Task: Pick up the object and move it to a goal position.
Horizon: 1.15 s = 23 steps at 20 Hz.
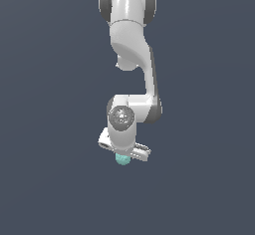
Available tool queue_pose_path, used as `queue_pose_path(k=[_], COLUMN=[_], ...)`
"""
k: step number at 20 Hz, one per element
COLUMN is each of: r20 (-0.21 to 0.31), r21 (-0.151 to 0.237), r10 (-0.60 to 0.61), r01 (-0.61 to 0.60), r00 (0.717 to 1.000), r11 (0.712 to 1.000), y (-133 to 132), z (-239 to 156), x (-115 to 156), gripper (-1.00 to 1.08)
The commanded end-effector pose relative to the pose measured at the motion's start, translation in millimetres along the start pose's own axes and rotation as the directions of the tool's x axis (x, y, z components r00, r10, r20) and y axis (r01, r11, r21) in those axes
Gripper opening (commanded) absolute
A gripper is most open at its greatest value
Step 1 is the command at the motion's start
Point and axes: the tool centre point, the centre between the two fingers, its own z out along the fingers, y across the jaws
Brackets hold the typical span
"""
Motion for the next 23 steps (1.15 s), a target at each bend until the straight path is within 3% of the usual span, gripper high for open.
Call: queue_pose_path(k=[1, 23], r20=[0.000, 0.000], r21=[0.000, 0.000], r10=[0.000, 0.000], r01=[0.000, 0.000], r00=[1.000, 1.000], r11=[1.000, 1.000], y=[1.0, 47.7], z=[-1.1, -43.5], x=[-0.3, -23.1], gripper=[-1.00, -1.00])
